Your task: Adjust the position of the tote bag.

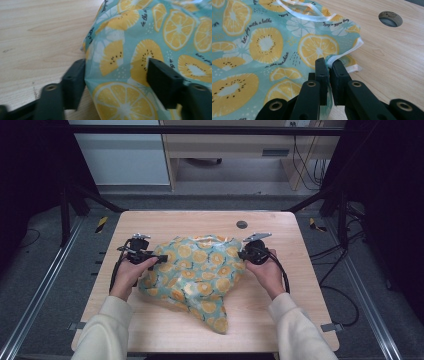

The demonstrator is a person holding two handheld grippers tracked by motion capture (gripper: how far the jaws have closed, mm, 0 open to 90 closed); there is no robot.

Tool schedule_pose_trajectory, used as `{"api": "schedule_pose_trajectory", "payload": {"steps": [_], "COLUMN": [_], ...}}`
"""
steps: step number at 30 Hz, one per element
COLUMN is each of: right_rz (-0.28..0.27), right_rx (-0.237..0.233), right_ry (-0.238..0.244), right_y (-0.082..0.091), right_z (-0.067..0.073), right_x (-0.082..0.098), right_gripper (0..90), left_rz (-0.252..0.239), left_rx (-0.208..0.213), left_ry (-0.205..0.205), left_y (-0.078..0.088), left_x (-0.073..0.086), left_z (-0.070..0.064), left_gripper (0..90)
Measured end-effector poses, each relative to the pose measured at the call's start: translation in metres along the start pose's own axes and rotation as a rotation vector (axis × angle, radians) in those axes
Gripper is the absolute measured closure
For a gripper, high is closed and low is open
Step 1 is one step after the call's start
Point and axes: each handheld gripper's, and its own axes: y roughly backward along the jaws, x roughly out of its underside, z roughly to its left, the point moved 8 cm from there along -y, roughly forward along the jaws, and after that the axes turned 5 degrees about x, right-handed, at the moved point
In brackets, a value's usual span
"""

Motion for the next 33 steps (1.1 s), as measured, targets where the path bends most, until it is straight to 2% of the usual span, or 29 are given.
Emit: {"api": "schedule_pose_trajectory", "payload": {"steps": [3,4,5,6,8,10,17,19,20,23,26,27,28,31,33], "right_rz": [-0.006,-0.006,-0.013,-0.013,-0.016,-0.022,-0.057,-0.08,-0.08,-0.132,-0.159,-0.176,-0.176,-0.197,-0.209], "right_rx": [0.001,0.001,0.002,0.002,0.003,0.005,0.007,0.008,0.008,0.013,0.011,0.013,0.013,0.034,0.037], "right_ry": [-0.006,-0.006,-0.005,-0.005,-0.002,0.001,0.008,0.015,0.015,0.021,0.031,0.046,0.046,0.085,0.086], "right_y": [0.002,0.002,0.004,0.004,0.005,0.008,0.023,0.033,0.033,0.05,0.059,0.067,0.067,0.079,0.082], "right_z": [-0.001,-0.001,-0.001,-0.001,-0.002,-0.002,-0.004,-0.005,-0.005,-0.006,-0.006,-0.006,-0.006,-0.005,-0.005], "right_x": [-0.001,-0.001,-0.002,-0.002,-0.002,-0.003,-0.007,-0.009,-0.009,-0.013,-0.016,-0.018,-0.018,-0.023,-0.025], "right_gripper": [85.3,85.3,85.6,85.6,85.7,86.0,87.1,87.7,87.7,88.3,88.5,88.6,88.6,89.0,89.0], "left_rz": [-0.013,-0.023,-0.022,-0.023,-0.035,-0.05,-0.094,-0.131,-0.131,-0.176,-0.188,-0.198,-0.201,-0.22,-0.231], "left_rx": [-0.008,-0.001,0.012,0.016,0.019,0.012,-0.031,-0.052,-0.052,-0.077,-0.088,-0.09,-0.091,-0.103,-0.112], "left_ry": [-0.017,-0.024,-0.031,-0.043,-0.072,-0.088,-0.14,-0.155,-0.155,-0.177,-0.192,-0.192,-0.194,-0.208,-0.218], "left_y": [0.001,0.002,0.003,0.003,0.005,0.008,0.025,0.036,0.036,0.049,0.054,0.056,0.058,0.062,0.065], "left_x": [0.001,0.001,0.001,0.002,0.001,0.0,-0.005,-0.007,-0.007,-0.007,-0.007,-0.007,-0.007,-0.009,-0.01], "left_z": [-0.001,-0.002,-0.003,-0.005,-0.008,-0.011,-0.02,-0.023,-0.023,-0.027,-0.029,-0.03,-0.03,-0.033,-0.034], "left_gripper": [63.7,63.7,74.1,74.1,83.6,88.4,90.0,90.0,90.0,90.0,90.0,90.0,90.0,90.0,90.0]}}
